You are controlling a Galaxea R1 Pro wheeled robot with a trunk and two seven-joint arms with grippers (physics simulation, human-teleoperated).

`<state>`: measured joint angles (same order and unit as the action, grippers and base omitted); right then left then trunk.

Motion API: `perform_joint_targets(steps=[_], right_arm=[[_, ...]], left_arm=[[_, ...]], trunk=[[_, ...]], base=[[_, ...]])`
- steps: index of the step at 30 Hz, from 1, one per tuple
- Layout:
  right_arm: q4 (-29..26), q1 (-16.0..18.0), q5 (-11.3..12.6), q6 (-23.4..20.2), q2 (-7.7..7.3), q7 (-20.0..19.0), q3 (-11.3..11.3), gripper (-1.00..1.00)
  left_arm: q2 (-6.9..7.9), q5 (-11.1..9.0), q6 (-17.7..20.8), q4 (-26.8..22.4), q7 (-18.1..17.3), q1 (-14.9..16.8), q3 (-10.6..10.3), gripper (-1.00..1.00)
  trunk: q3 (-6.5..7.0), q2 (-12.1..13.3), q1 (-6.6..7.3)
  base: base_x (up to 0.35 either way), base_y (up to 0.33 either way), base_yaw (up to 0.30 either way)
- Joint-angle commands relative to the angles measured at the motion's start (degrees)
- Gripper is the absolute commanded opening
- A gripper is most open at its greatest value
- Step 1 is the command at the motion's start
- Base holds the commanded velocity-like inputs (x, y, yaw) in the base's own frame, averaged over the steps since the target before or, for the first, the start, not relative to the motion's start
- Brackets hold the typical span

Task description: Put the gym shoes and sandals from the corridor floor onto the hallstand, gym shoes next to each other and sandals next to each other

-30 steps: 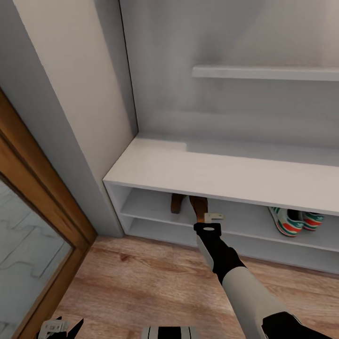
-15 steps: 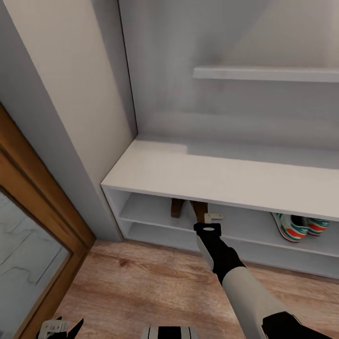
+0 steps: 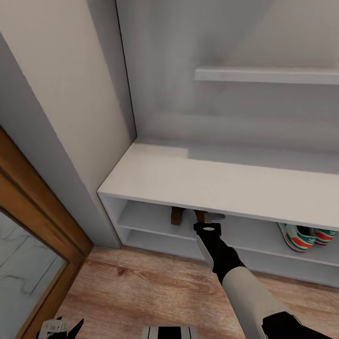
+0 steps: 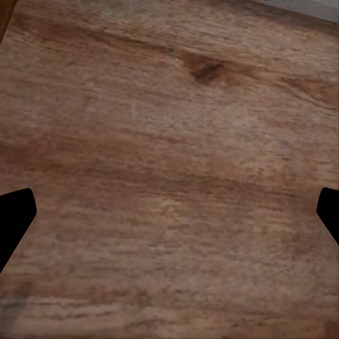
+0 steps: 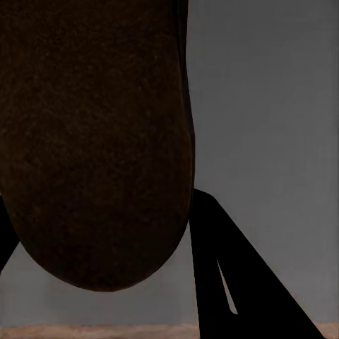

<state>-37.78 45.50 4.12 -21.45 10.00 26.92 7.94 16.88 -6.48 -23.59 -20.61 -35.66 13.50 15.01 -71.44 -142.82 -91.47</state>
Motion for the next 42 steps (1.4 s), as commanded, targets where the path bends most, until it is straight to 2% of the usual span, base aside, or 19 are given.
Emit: perform_joint_targets(steps=[1,6,22,24,42], right_arm=[[-0.09,0.02,0.63,-0.17,0.00,0.50,0.15,-1.00],[0.03,0.02,0.63,-0.24,0.00,0.50,0.22,-1.00],[0.07,0.02,0.63,-0.24,0.00,0.50,0.24,-1.00],[0.11,0.02,0.63,-0.24,0.00,0.50,0.24,-1.00],[0.16,0.02,0.63,-0.26,0.00,0.50,0.22,-1.00]], left_arm=[[-0.01,-0.45,0.13,0.06,-0.55,0.04,0.20,1.00],[0.00,-0.49,0.13,0.08,-0.55,0.04,0.20,1.00],[0.00,-0.55,0.13,0.04,-0.55,0.04,0.19,1.00],[0.00,-0.55,0.13,0.05,-0.55,0.04,0.19,1.00],[0.00,-0.58,0.13,0.04,-0.55,0.04,0.13,1.00]], trunk=[[-0.04,-0.02,0.01],[-0.89,-0.46,-0.28],[-1.09,-0.46,-0.28],[-1.54,-0.48,-0.34],[-1.54,-0.48,-0.34]], base=[[0.003,0.000,0.000],[0.001,0.000,0.000],[0.000,0.000,0.000],[0.000,0.000,0.000],[0.029,0.015,0.000]])
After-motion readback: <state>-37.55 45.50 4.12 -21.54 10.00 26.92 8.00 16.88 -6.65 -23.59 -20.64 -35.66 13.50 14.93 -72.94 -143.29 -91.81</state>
